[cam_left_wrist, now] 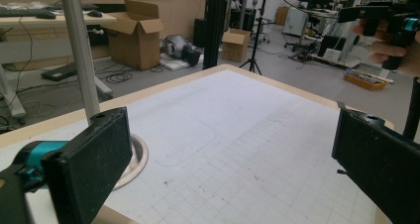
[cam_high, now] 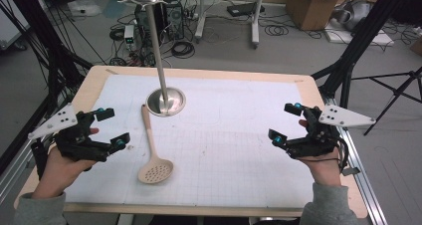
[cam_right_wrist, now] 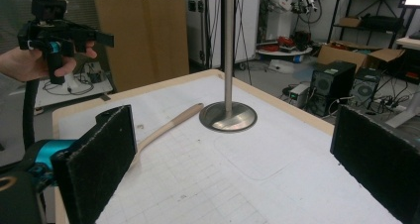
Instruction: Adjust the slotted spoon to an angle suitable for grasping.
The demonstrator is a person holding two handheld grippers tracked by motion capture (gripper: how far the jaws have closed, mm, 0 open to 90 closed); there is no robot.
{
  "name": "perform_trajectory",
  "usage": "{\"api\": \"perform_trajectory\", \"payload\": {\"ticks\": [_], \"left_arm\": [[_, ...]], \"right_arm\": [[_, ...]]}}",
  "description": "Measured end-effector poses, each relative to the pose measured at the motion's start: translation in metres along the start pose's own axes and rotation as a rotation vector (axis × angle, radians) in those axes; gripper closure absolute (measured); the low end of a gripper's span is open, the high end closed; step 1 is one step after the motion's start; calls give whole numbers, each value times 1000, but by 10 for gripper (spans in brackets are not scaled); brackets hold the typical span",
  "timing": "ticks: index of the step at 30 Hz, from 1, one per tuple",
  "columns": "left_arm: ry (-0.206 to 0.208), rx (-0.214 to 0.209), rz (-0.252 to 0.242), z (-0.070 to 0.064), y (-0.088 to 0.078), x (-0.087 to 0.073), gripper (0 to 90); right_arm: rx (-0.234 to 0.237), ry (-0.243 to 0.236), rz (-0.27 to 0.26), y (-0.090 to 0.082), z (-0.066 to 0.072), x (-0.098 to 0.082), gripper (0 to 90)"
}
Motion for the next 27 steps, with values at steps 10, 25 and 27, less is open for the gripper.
{"api": "perform_trajectory", "payload": {"ticks": [10, 25, 27], "left_arm": [[-28, 10, 32, 5, 8, -11, 25], [-1, 23, 133, 13, 16, -36, 365], [3, 23, 148, 15, 18, -40, 423]], "right_arm": [[5, 9, -6, -3, 0, 0, 26], [10, 2, 23, 3, 2, -4, 26], [0, -3, 20, 2, 2, -4, 29]]}}
Point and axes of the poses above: each handheld gripper's, and its own axes: y roughly forward along the jaws, x roughly out of its top, z roughly to its left, the point moved 6 cm from there along y, roughly forward along the jaws, and after that the axes turned 1 degree about -z, right-handed, at the moved point
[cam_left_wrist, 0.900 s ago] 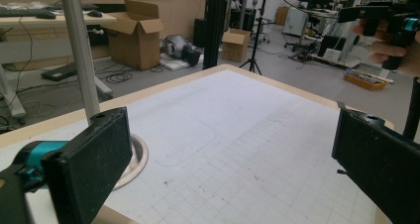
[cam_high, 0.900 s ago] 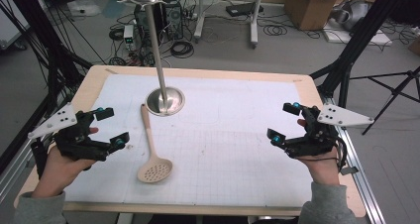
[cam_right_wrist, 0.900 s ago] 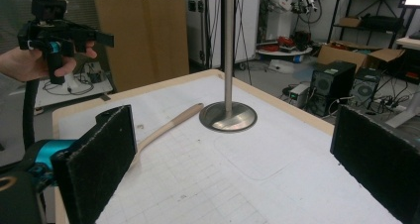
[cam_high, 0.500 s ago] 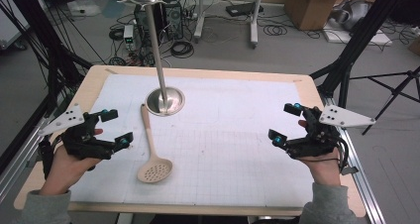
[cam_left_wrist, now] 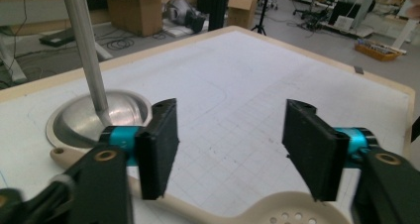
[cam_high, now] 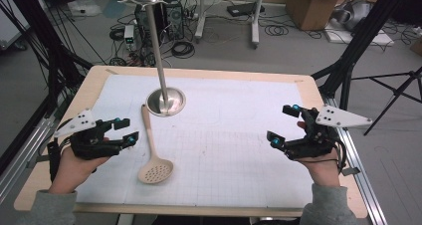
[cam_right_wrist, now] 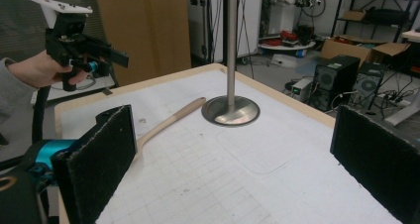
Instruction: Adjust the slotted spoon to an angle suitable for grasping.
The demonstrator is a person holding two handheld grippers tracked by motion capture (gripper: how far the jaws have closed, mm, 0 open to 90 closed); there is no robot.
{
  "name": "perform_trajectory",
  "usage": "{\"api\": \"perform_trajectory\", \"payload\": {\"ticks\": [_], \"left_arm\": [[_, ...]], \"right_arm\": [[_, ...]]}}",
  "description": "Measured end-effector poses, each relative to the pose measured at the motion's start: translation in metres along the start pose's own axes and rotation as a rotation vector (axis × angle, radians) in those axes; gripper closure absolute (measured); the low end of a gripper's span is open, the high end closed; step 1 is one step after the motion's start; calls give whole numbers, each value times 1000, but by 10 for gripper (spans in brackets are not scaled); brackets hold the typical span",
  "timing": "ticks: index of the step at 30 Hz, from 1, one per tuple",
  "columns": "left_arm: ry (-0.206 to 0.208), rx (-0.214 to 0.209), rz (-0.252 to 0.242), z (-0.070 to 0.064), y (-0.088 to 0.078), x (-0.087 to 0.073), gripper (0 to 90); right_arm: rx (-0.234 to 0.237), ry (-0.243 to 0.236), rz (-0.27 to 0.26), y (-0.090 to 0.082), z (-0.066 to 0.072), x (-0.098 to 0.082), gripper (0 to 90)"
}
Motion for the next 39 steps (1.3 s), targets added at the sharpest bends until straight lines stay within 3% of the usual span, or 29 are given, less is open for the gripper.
{"api": "perform_trajectory", "payload": {"ticks": [4, 6, 9, 15, 20, 29, 39], "left_arm": [[27, 13, 17, 0, 6, -7, 559], [76, 50, 6, 0, 9, -10, 665], [128, 84, 25, 0, 14, -15, 754], [138, 54, 62, -1, 27, -24, 870], [130, 27, 98, 2, 35, -34, 890], [70, -33, 123, 10, 44, -53, 893], [72, -40, 197, 10, 59, -67, 893]], "right_arm": [[7, -14, -3, -1, 2, 0, 37], [18, -8, 5, -2, 4, -1, 30], [16, -16, 25, -1, 5, -4, 22], [16, -17, 46, -4, 7, -7, 22], [14, -17, 51, -6, 7, -10, 22], [39, -28, 51, -9, 13, -10, 22], [42, -29, 65, -8, 15, -13, 22]]}}
Point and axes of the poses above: each handheld gripper's, and its own axes: y roughly forward along the jaws, x roughly out of its top, z roughly to its left, the point moved 6 cm from there along y, roughly forward along the jaws, and after that the axes turned 1 degree about -z, right-handed, at the moved point
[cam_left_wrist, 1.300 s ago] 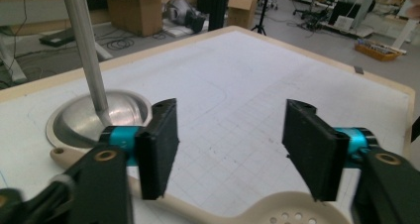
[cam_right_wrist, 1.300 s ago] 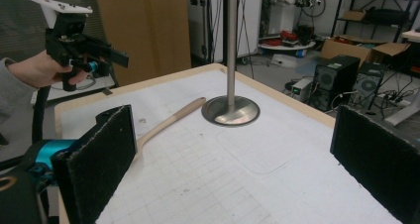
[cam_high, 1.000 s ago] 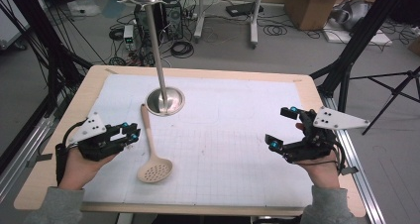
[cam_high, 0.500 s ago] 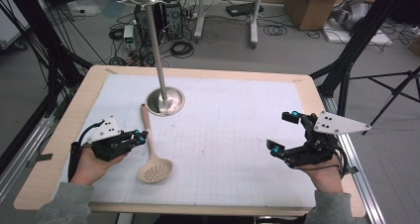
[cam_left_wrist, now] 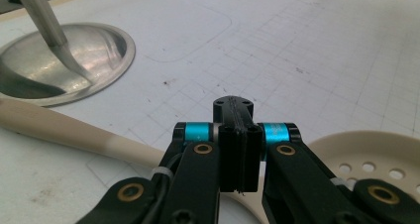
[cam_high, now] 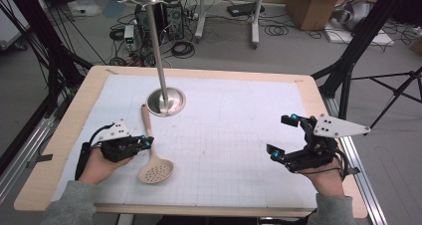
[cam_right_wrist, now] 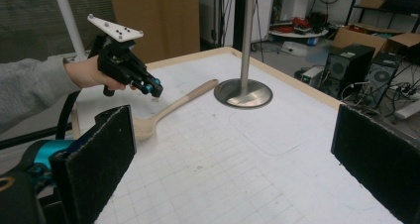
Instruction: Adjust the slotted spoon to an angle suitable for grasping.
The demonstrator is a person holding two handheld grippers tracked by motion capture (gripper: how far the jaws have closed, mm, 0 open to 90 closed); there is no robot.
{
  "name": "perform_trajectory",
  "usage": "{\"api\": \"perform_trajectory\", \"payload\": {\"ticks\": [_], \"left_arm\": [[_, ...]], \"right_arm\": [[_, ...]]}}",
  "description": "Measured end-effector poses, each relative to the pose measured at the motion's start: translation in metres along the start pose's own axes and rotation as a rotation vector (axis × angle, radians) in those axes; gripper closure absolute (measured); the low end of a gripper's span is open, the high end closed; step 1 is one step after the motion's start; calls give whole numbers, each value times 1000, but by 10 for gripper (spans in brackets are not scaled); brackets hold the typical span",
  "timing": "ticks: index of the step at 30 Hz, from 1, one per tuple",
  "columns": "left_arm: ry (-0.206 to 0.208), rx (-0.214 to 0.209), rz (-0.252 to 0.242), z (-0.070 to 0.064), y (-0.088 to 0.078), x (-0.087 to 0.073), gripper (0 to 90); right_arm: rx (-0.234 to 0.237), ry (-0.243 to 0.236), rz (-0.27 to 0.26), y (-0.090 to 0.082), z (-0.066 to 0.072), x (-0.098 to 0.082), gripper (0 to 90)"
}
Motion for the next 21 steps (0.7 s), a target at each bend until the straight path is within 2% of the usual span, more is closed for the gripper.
{"api": "perform_trajectory", "payload": {"ticks": [3, 9, 14, 21], "left_arm": [[7, -5, 24, 1, 4, -3, 893], [-2, -1, 29, 2, 9, -4, 893], [0, -4, 68, 4, 17, -9, 893], [2, 7, 95, 7, 23, -13, 893]], "right_arm": [[-4, -1, -9, -2, 0, 1, 22], [-5, 6, -6, -6, 1, 0, 22], [-5, 6, -4, -6, 2, -1, 22], [-10, 7, -2, -8, 2, -2, 22]]}}
Point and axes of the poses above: each handheld gripper's, and its own axes: y roughly forward along the jaws, x roughly out of its top, z roughly to its left, the point moved 6 cm from there along y, roughly forward along the jaws, and after that the axes turned 1 degree about -z, right-handed, at the moved point
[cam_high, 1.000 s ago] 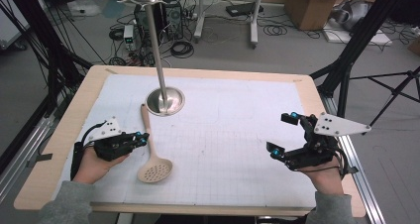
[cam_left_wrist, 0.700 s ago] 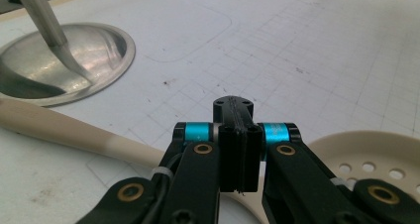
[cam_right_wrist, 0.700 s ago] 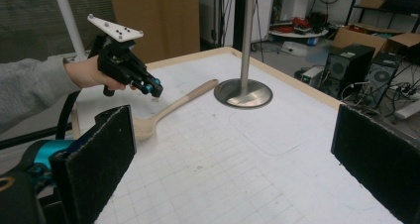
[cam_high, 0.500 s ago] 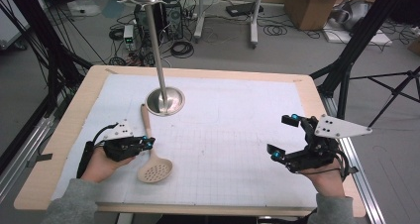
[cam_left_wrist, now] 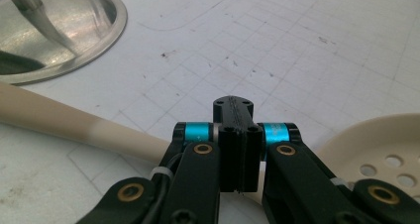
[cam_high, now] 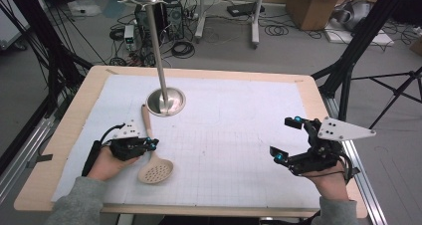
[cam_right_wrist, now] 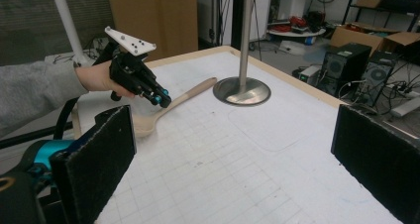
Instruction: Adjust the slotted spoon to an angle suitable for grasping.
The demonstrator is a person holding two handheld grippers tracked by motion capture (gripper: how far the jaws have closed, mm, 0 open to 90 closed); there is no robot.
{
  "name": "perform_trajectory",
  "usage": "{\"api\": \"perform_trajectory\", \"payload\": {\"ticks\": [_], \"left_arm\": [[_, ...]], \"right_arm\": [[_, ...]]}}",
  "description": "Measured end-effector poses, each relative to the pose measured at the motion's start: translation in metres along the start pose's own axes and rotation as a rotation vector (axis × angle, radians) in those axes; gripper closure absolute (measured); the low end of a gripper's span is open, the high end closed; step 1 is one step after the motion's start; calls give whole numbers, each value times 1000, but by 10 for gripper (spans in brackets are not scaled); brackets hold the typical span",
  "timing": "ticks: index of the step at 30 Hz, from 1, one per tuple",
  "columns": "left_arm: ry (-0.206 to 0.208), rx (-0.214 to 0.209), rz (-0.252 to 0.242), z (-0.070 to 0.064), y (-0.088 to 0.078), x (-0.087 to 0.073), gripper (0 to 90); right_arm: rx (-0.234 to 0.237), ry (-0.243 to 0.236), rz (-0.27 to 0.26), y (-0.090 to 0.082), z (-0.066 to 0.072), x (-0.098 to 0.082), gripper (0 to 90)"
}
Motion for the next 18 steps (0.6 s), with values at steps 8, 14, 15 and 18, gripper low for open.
{"api": "perform_trajectory", "payload": {"ticks": [8, 14, 15, 18], "left_arm": [[3, 0, 23, 0, 6, -3, 893], [11, -5, 39, 0, 8, -6, 893], [15, -8, 49, 0, 8, -7, 894], [9, -14, 57, -3, 8, -7, 895]], "right_arm": [[-3, 2, -3, -2, 0, 0, 22], [7, 3, -1, -2, 2, -1, 22], [7, 1, 3, -2, 1, -2, 22], [5, 5, 13, -1, 1, -3, 22]]}}
Point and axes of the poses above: each handheld gripper's, and its own axes: y roughly forward along the jaws, x roughly out of its top, z roughly to its left, the point moved 6 cm from there along y, roughly forward along the jaws, and after that the axes turned 1 degree about -z, right-handed, at the moved point
